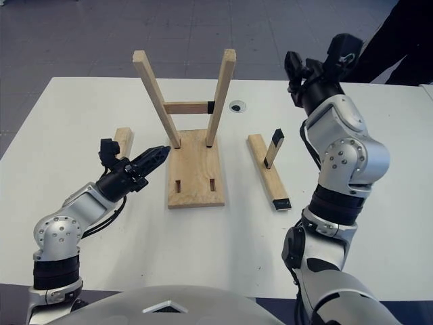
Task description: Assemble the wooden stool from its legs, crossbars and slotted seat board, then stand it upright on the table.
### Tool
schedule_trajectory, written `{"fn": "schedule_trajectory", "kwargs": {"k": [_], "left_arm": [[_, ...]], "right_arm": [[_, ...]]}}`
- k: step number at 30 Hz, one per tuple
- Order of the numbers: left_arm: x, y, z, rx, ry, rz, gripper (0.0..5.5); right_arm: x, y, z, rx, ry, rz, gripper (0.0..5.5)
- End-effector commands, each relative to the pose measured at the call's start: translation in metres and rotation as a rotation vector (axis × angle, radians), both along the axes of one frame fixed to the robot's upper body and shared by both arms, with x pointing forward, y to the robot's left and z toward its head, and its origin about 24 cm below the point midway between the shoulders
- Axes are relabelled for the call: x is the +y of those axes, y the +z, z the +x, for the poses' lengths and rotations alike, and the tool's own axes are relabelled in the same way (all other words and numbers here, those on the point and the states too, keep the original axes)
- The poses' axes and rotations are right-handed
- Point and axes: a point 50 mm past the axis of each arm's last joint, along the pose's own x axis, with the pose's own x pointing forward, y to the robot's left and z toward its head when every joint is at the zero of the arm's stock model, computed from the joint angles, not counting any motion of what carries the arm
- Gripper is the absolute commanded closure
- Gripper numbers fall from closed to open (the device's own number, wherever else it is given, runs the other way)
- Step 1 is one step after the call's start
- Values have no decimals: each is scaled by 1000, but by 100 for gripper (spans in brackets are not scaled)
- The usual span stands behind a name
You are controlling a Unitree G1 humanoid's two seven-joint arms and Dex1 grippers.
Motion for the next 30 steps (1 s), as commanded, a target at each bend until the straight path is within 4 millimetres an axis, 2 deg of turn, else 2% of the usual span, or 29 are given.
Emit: {"fn": "schedule_trajectory", "kwargs": {"k": [1, 3, 5, 8, 10, 17, 22, 30], "left_arm": [[1, 1, 0, -7, 10, 20, 317], [1, 0, -1, -3, 7, 21, 317], [0, -2, -1, -1, 3, 20, 317], [-1, -3, -2, 5, -5, 17, 317], [-2, -4, -2, 10, -11, 17, 317], [0, -4, -3, 11, -16, 20, 317], [0, -6, -6, 22, -22, 24, 317], [0, -4, -6, 20, -3, 2, 317]], "right_arm": [[8, -10, -4, 91, 26, 85, 300], [6, -10, -8, 115, 20, 84, 300], [3, -7, -12, 100, 17, 5, 300], [13, -2, -18, 21, 78, -189, 300], [19, -6, -20, 3, 120, -257, 300], [13, -24, -19, 16, 84, -246, 300], [23, -15, -7, -47, 96, -186, 300], [20, -21, -4, -18, 86, -186, 300]]}}
